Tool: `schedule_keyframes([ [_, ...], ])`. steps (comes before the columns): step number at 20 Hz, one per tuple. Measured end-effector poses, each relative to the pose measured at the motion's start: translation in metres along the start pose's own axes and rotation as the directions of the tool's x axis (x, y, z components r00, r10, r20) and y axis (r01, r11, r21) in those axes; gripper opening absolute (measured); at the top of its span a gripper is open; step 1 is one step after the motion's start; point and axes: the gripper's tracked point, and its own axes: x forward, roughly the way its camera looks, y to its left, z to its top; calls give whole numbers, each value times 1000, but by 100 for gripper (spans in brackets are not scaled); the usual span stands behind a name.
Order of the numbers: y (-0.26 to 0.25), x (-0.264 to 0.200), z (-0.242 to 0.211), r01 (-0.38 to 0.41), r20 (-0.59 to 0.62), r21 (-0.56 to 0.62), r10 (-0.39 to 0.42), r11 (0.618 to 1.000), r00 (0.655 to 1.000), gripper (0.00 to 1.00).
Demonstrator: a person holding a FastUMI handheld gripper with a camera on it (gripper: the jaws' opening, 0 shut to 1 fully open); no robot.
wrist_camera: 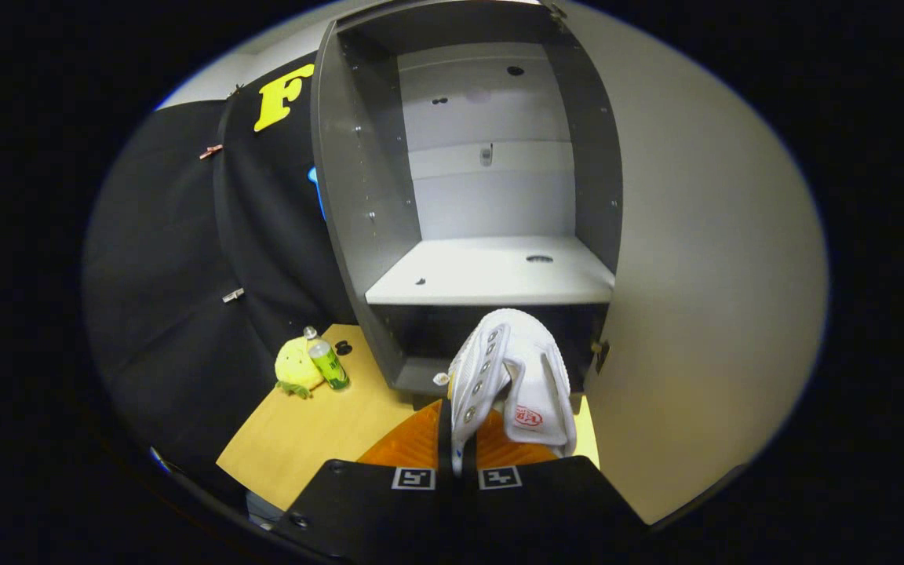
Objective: Open the shoe cabinet door, grab the shoes and put them into the shoe cabinet, then close the shoe cabinet door.
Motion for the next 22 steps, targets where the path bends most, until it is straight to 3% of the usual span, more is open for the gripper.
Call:
schedule_keyframes([
  [6, -1, 42, 86, 7, 18, -34, -6, 999, 1000, 5],
  [10, -6, 94, 126, 30, 23, -76, -29, 997, 999, 5],
  [22, -37, 248, 150, 119, -40, -128, -125, 985, 991, 5],
])
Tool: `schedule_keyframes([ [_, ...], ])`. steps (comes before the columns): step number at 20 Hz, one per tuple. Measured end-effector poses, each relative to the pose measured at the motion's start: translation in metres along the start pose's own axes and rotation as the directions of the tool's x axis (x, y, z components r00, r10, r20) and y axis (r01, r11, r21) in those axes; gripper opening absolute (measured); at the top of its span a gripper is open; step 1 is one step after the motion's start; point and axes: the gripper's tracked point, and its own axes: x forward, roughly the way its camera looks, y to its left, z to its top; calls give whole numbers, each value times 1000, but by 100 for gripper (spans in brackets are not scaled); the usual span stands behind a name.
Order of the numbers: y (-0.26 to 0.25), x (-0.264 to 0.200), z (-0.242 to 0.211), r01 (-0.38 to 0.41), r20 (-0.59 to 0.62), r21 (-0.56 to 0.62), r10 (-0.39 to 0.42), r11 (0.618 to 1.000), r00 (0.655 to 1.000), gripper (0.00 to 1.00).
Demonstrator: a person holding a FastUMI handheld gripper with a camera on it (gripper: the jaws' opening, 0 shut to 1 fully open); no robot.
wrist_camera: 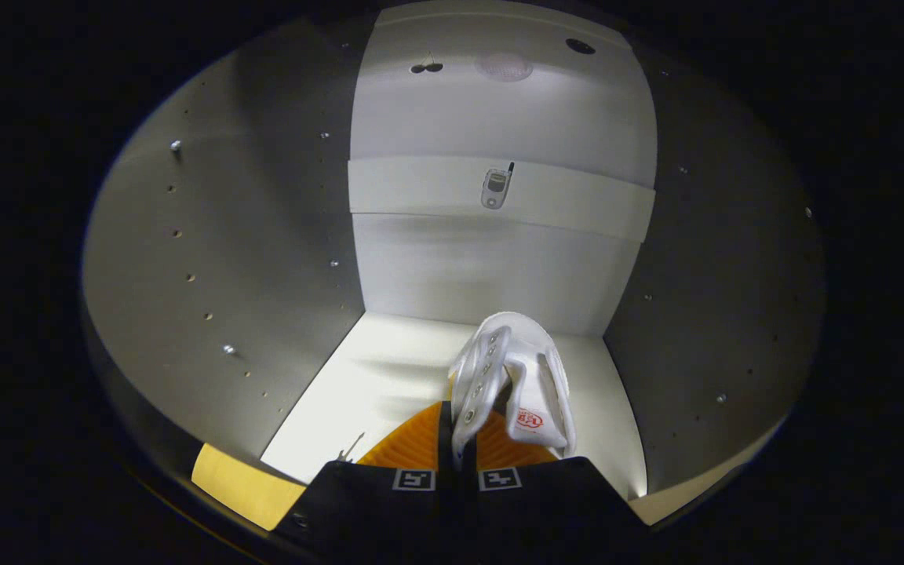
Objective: Open the shoe cabinet door, grab the shoes and put them into the shoe cabinet, then close the shoe cabinet door.
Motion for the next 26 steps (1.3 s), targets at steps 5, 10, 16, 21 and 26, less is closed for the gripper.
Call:
schedule_keyframes([
  [5, 2, 38, -9, 22, -47, -43, -24, 999, 999, 5],
  [10, -1, 54, -20, 51, -80, -53, -55, 997, 995, 5],
  [16, 2, 51, -27, 42, -96, -43, -46, 998, 994, 15],
  [21, 17, 27, -36, -10, -99, -23, 8, 1000, 995, 51],
  [26, 20, -11, -25, 5, -17, -42, -6, 999, 1000, 89],
])
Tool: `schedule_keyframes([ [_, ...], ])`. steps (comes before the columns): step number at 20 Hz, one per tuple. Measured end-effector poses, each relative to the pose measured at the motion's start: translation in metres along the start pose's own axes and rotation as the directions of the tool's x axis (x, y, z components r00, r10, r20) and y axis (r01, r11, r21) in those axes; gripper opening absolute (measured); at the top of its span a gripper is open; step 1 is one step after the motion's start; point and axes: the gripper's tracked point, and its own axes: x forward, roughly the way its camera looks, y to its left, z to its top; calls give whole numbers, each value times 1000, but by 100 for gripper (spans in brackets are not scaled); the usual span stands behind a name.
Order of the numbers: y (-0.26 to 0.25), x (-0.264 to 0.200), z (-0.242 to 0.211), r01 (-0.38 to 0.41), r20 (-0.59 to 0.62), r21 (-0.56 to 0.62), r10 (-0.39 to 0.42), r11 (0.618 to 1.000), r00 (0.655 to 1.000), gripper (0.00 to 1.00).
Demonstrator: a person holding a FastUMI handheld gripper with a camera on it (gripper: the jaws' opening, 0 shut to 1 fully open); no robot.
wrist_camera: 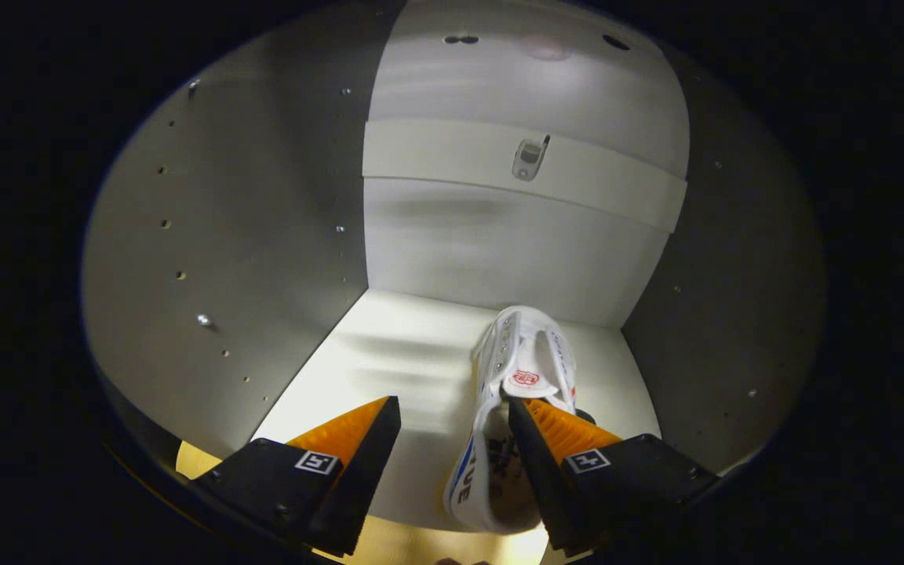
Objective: Open the shoe cabinet door, grab the shoes and put them into the shoe cabinet, then close the shoe cabinet door.
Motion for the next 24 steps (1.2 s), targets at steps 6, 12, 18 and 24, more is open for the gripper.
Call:
schedule_keyframes([
  [6, -10, -64, 19, 15, 122, 63, -22, 998, 992, 99],
  [12, 1, -187, 51, -44, 305, 71, 20, 997, 952, 98],
  [18, 6, -321, 33, -74, 396, 102, 27, 992, 918, 98],
  [24, -21, -436, -2, -79, 438, 140, 10, 987, 899, 98],
])
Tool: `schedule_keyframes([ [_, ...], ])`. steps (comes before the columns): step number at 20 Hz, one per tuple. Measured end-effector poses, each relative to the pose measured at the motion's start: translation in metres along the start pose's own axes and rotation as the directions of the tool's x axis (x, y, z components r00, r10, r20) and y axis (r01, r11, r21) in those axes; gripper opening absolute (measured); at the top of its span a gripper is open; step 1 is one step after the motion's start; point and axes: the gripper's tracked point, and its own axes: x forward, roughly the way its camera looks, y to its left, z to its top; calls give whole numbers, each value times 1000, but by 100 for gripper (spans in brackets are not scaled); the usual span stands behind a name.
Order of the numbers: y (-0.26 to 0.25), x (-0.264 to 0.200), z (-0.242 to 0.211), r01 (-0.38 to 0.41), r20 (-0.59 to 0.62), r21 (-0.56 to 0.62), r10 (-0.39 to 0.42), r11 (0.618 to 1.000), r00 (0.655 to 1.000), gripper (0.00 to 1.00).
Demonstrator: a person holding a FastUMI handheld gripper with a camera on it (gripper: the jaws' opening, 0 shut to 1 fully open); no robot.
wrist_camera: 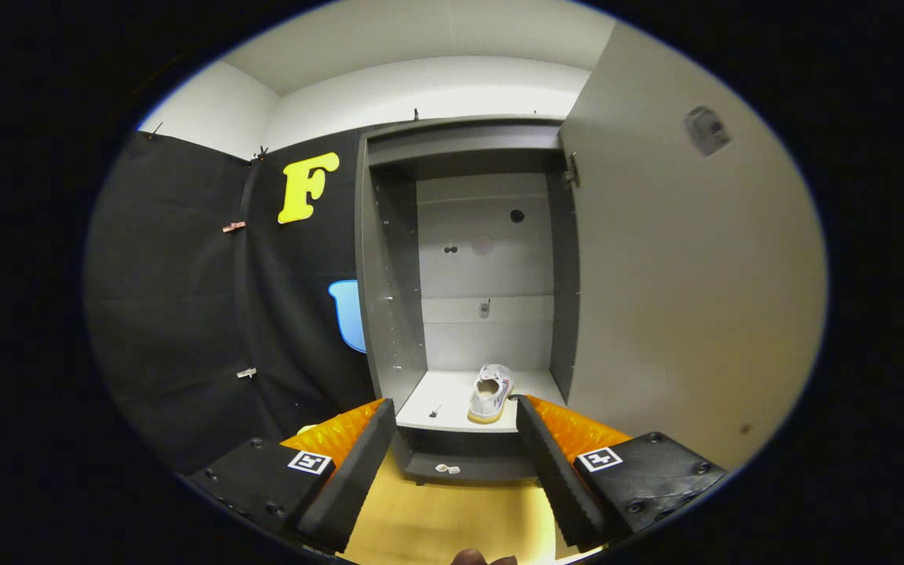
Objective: Open the shoe cabinet door, grab the shoes and put them into the shoe cabinet, then close the shoe cabinet door.
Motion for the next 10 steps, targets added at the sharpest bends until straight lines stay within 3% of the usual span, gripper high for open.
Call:
schedule_keyframes([
  [8, -65, -95, 0, 80, 18, 5, -80, 997, 997, 98],
  [10, -88, -97, -4, 118, 6, 3, -118, 993, 993, 98],
])
